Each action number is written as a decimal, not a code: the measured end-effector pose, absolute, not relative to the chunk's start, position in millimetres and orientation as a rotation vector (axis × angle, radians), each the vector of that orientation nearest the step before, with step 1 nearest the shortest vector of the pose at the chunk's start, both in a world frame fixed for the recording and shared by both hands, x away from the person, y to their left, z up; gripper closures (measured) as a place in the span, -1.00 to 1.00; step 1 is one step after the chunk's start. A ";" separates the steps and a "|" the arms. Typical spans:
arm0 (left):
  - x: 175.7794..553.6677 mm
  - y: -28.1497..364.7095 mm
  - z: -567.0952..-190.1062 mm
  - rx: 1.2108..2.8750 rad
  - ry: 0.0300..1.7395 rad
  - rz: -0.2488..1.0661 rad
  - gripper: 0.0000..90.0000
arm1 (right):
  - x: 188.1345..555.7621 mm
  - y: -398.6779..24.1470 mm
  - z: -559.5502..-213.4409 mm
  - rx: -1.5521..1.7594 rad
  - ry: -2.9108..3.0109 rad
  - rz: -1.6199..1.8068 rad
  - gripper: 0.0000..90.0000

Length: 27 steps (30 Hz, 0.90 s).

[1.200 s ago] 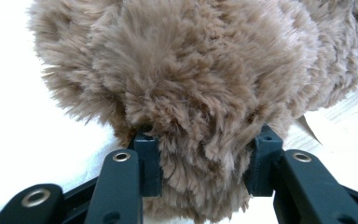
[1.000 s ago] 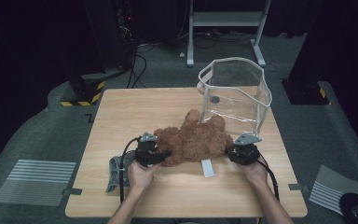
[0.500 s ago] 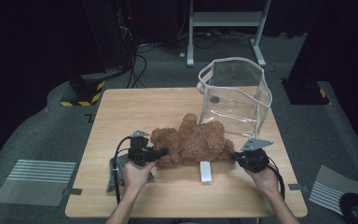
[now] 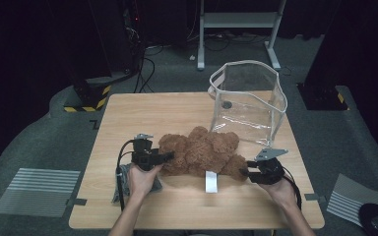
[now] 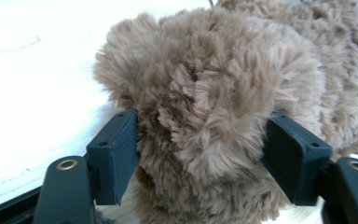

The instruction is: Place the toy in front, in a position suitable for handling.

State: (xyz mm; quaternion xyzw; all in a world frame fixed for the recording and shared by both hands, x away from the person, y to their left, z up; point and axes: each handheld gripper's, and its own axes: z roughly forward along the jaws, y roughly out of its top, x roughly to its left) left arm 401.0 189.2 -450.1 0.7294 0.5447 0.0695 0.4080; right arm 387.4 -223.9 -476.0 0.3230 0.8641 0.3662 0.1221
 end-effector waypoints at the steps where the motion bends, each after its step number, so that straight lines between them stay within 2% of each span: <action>1: 399.1 188.5 -448.8 1.839 1.356 0.188 -0.33 | 385.8 -223.9 -474.3 0.935 2.498 1.090 0.12; 6: 386.8 190.0 -443.8 1.847 1.273 0.230 -0.39 | 382.7 -212.9 -470.1 0.871 2.467 1.138 -0.03; 12: 368.8 208.9 -442.5 1.845 1.254 0.285 -0.48 | 387.4 -200.6 -476.4 0.868 2.469 1.087 0.08; 15: 360.6 222.5 -444.0 1.858 1.282 0.312 -0.52 | 387.4 -200.8 -476.4 0.873 2.468 1.080 0.09; 20: 358.6 238.4 -460.4 1.978 1.418 0.385 -0.64 | 388.0 -200.5 -476.8 0.881 2.462 1.079 0.10; 27: 363.2 249.5 -486.3 2.013 1.535 0.411 -0.65 | 388.6 -199.9 -477.3 0.881 2.457 1.077 0.10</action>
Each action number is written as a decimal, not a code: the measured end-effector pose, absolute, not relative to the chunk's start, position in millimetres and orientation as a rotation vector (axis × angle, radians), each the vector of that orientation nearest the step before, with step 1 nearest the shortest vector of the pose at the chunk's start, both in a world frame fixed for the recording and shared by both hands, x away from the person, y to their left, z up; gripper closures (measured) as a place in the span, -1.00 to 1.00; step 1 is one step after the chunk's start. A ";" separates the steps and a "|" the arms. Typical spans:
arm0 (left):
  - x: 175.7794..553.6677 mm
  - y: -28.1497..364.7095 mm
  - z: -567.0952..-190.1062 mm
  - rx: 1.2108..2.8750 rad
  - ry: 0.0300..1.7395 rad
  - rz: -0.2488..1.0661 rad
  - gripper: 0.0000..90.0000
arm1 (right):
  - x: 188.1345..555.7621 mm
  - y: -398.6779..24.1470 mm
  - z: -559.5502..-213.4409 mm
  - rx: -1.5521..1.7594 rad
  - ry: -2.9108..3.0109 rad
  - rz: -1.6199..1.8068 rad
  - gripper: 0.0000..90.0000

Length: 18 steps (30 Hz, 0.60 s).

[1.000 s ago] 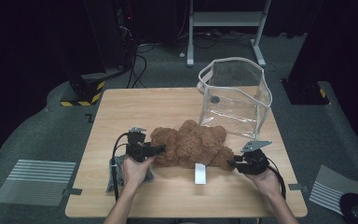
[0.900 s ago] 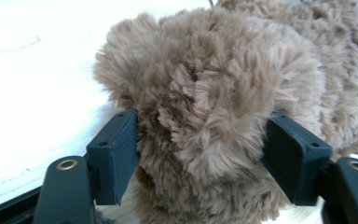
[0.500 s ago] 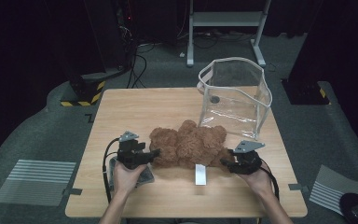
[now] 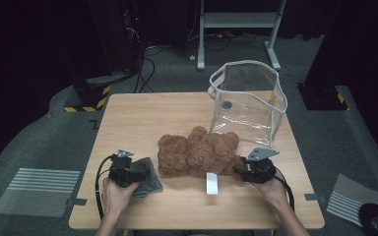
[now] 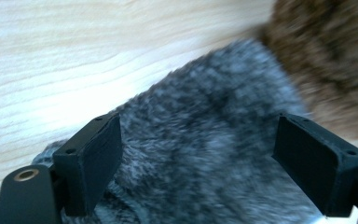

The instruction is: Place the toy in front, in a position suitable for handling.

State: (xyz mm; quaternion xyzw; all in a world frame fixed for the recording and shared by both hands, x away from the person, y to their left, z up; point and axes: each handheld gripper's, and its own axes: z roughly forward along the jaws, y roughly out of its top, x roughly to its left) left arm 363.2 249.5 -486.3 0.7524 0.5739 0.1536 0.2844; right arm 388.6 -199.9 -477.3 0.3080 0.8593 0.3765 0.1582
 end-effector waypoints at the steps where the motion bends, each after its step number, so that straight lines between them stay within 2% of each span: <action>1: 364.2 249.7 -488.8 2.014 1.542 0.407 -0.65 | 388.6 -200.0 -477.3 0.878 2.457 1.077 0.10; 6: 368.4 248.3 -501.3 2.072 1.569 0.452 -0.62 | 388.9 -200.0 -477.8 0.875 2.454 1.072 0.10; 11: 366.6 250.1 -505.7 2.079 1.555 0.517 -0.32 | 389.5 -200.7 -479.7 0.879 2.450 1.071 0.09; 14: 364.4 255.0 -504.5 2.070 1.553 0.547 0.05 | 389.5 -200.5 -482.6 0.884 2.442 1.077 0.08; 15: 363.9 256.6 -504.5 2.068 1.548 0.548 0.28 | 389.4 -200.1 -483.7 0.883 2.436 1.079 0.08; 18: 363.9 262.4 -503.1 2.061 1.541 0.525 0.51 | 388.9 -198.7 -485.4 0.879 2.428 1.079 0.07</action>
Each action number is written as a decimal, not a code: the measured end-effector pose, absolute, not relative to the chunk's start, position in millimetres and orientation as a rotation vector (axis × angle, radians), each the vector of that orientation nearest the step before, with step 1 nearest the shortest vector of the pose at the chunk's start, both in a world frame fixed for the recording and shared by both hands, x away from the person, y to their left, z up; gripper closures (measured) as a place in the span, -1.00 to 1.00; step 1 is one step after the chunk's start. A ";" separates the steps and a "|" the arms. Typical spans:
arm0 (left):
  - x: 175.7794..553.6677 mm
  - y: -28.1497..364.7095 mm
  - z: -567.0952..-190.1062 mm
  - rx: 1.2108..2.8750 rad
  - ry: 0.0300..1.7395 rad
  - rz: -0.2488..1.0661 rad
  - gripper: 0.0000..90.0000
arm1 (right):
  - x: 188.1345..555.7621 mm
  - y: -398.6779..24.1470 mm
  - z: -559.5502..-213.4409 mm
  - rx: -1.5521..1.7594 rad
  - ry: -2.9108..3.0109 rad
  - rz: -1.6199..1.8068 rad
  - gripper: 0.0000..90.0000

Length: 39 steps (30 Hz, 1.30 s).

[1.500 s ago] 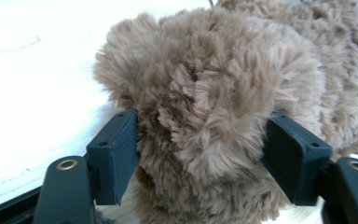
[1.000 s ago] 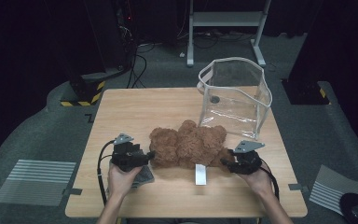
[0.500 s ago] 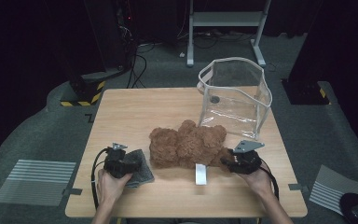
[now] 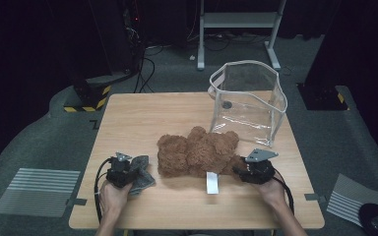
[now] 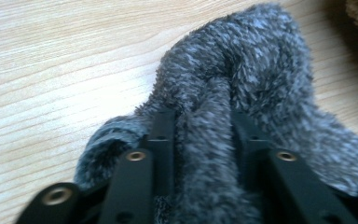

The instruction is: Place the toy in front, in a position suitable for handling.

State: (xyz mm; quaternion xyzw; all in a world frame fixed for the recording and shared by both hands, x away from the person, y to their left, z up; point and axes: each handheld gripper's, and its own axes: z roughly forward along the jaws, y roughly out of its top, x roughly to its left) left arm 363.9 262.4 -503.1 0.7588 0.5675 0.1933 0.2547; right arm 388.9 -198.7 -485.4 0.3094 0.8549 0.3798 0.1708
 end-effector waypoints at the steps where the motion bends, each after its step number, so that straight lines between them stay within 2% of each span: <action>1: 364.1 263.3 -502.2 2.059 1.540 0.514 0.56 | 388.9 -198.3 -485.8 0.875 2.425 1.077 0.07; 6: 357.9 267.1 -493.9 1.964 1.501 0.487 0.67 | 388.4 -196.2 -486.3 0.876 2.425 1.074 0.07; 13: 342.4 258.8 -448.7 1.869 1.325 0.458 0.67 | 389.6 -188.3 -486.4 0.877 2.433 1.058 0.07; 21: 347.9 230.2 -413.5 1.836 1.168 0.420 0.69 | 390.8 -183.1 -487.3 0.874 2.431 1.055 0.06; 26: 366.5 196.1 -403.6 1.902 1.082 0.414 0.69 | 390.6 -182.8 -487.5 0.875 2.427 1.054 0.06; 32: 395.9 165.5 -408.7 2.017 1.088 0.491 0.69 | 390.7 -183.0 -489.0 0.867 2.418 1.052 0.05; 39: 401.7 190.0 -411.1 2.032 1.188 0.526 0.69 | 391.4 -183.0 -493.1 0.864 2.420 1.040 0.05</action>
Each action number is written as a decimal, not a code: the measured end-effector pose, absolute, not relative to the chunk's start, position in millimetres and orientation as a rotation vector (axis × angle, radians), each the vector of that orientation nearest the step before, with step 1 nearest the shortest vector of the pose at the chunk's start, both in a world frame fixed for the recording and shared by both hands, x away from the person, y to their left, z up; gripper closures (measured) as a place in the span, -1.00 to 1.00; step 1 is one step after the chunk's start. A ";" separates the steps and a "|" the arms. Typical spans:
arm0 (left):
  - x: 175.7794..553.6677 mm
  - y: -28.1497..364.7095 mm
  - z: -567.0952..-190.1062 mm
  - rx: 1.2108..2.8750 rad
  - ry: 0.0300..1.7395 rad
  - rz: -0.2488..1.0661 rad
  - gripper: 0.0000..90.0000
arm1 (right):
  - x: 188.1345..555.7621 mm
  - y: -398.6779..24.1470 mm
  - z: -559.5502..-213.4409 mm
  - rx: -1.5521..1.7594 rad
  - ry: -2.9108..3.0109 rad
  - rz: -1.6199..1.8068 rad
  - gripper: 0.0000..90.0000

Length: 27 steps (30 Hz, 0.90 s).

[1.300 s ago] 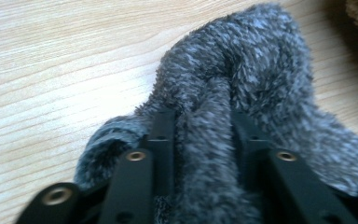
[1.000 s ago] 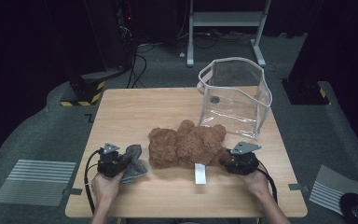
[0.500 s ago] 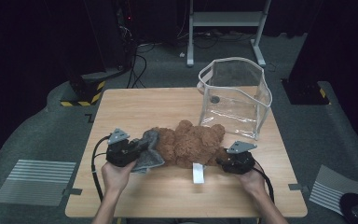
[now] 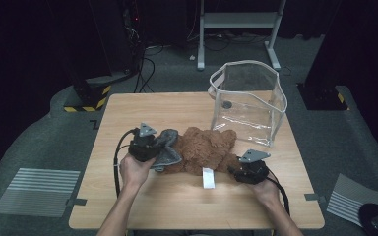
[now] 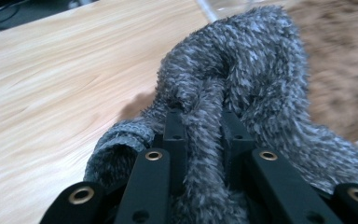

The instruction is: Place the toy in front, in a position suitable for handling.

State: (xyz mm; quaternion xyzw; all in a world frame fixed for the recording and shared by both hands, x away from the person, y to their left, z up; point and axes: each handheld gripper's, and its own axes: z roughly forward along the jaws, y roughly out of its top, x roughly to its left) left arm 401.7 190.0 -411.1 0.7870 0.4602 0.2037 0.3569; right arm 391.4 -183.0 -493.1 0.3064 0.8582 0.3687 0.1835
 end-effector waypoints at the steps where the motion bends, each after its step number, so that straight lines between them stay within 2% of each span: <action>1: 402.4 196.2 -412.9 2.030 1.210 0.532 0.69 | 391.7 -182.8 -493.4 0.866 2.421 1.041 0.05; 5: 410.1 215.9 -418.4 1.963 1.257 0.458 0.69 | 393.1 -182.0 -494.1 0.861 2.423 1.038 0.06; 9: 420.8 209.0 -409.1 1.925 1.211 0.430 0.68 | 393.0 -181.9 -493.5 0.862 2.424 1.031 0.05; 17: 455.2 197.9 -420.8 2.022 1.274 0.405 0.67 | 393.1 -182.4 -493.2 0.867 2.422 1.029 0.05; 23: 451.1 216.0 -433.8 2.032 1.350 0.414 0.67 | 393.4 -181.7 -493.4 0.863 2.425 1.029 0.06; 27: 432.2 222.9 -427.6 1.969 1.311 0.422 0.67 | 392.8 -179.8 -492.6 0.844 2.429 1.025 0.15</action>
